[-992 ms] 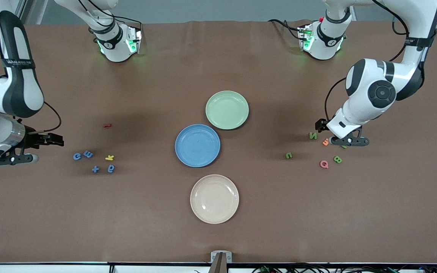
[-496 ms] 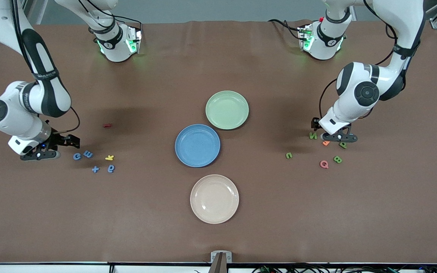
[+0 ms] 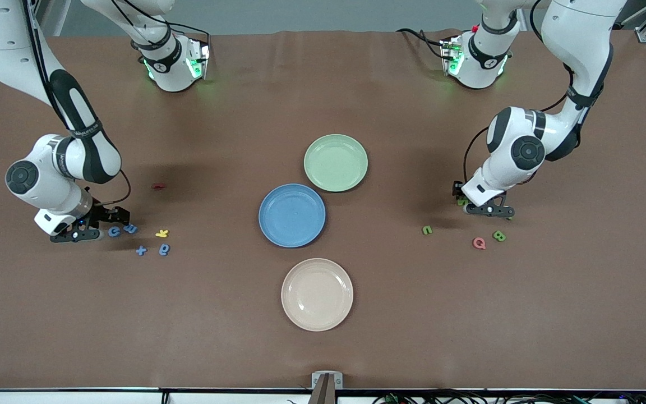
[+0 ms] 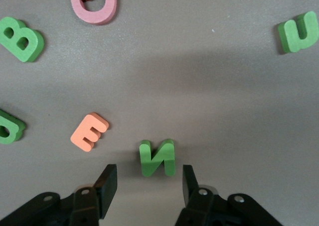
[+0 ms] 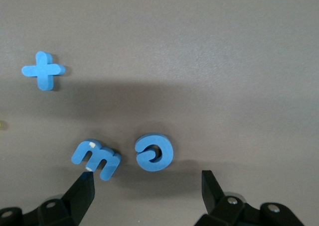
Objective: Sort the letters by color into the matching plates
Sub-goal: 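Grasp the green N with the left gripper while the right gripper grasps the blue c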
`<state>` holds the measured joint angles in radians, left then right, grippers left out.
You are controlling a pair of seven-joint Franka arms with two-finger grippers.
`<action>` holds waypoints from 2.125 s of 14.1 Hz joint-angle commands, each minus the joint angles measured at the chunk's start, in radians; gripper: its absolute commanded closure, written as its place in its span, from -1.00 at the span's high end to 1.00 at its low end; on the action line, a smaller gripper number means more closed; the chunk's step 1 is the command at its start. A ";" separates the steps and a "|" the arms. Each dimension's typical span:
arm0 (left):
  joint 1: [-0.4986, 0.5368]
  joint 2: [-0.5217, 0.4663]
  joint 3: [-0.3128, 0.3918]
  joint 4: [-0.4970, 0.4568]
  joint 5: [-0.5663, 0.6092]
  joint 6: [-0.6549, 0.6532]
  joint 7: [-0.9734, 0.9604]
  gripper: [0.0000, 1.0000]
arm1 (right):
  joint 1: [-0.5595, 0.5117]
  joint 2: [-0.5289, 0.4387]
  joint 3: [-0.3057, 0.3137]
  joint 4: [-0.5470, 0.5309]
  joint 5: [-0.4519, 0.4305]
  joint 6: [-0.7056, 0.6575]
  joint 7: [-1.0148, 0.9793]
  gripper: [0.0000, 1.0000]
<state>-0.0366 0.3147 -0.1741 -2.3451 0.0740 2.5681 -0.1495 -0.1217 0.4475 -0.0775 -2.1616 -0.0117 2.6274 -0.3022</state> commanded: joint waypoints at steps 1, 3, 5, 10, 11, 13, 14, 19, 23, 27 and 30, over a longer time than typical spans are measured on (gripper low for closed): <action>0.003 0.018 -0.004 0.016 0.015 0.007 0.008 0.10 | -0.039 0.022 0.011 0.041 -0.008 -0.001 -0.102 0.89; 0.001 0.032 -0.004 0.029 0.015 0.007 0.008 0.09 | -0.056 0.060 0.015 0.068 -0.001 0.002 -0.153 0.89; 0.001 0.044 -0.004 0.035 0.015 0.007 0.007 0.08 | -0.055 0.068 0.015 0.068 0.004 0.003 -0.155 0.89; 0.001 0.061 -0.004 0.052 0.013 0.007 0.007 0.05 | -0.042 0.068 0.016 0.063 0.006 -0.001 -0.153 0.80; 0.001 0.064 -0.004 0.053 0.015 0.007 0.007 0.01 | -0.041 0.069 0.016 0.065 0.006 -0.001 -0.153 0.79; 0.001 0.076 -0.004 0.058 0.013 0.009 0.007 -0.05 | -0.041 0.071 0.016 0.066 0.006 0.002 -0.155 0.62; 0.001 0.080 -0.004 0.059 0.013 0.009 0.007 -0.08 | -0.042 0.071 0.016 0.068 0.006 0.003 -0.156 0.48; 0.003 0.075 -0.004 0.059 0.013 0.007 0.005 -0.83 | -0.039 0.097 0.016 0.097 0.006 0.010 -0.156 -0.19; 0.001 -0.012 -0.015 0.070 0.015 -0.058 0.004 -0.98 | -0.038 0.097 0.016 0.126 0.006 0.005 -0.156 -0.48; 0.004 -0.039 -0.079 0.148 0.012 -0.222 -0.037 -0.99 | -0.024 0.068 0.019 0.135 0.006 -0.062 -0.153 -0.59; 0.001 -0.031 -0.157 0.181 0.003 -0.261 -0.145 -0.99 | 0.023 -0.022 0.019 0.164 0.006 -0.195 -0.117 -0.61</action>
<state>-0.0367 0.2804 -0.2817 -2.1821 0.0743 2.3360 -0.2268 -0.1325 0.5054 -0.0575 -2.0083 -0.0112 2.5294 -0.4385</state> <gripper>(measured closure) 0.665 0.661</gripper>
